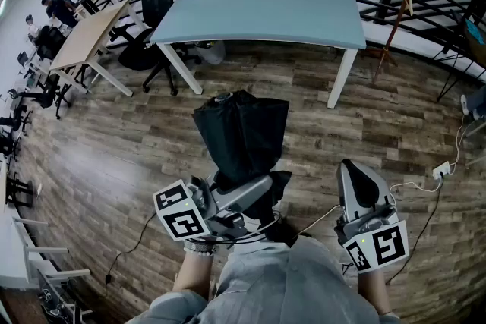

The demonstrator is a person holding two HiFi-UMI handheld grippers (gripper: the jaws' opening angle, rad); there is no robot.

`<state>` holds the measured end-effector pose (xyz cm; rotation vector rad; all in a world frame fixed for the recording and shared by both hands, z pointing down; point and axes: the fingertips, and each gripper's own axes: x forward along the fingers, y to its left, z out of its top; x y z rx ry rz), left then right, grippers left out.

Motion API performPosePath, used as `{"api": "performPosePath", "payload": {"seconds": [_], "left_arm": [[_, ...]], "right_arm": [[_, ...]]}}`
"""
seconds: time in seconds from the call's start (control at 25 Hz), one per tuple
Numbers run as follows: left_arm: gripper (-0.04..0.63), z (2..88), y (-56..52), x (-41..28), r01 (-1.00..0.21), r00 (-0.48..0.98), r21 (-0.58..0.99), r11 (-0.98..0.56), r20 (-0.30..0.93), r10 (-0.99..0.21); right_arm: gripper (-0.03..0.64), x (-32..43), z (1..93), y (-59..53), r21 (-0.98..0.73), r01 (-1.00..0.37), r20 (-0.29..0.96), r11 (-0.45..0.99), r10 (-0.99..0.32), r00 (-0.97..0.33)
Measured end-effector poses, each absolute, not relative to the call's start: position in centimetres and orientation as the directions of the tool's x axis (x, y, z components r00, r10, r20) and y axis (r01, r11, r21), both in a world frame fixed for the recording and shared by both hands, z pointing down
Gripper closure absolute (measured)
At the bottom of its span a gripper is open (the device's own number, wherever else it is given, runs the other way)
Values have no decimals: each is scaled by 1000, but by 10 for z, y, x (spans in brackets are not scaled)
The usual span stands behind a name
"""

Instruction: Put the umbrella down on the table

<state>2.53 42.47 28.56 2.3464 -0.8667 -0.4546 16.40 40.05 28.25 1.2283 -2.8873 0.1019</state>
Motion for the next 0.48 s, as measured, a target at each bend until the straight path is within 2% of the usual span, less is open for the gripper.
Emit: {"api": "performPosePath", "payload": {"seconds": [0.36,0.48], "left_arm": [[314,291,399,3,-490,743,609,-624,-83,-664],[314,294,392,-5,-533,730,581,-615,-52,-681]], "right_arm": [[617,134,279,384,-38,-731,29,682,-730,-683],[617,127,278,381,-27,-734,30,679,-733,-679]]}}
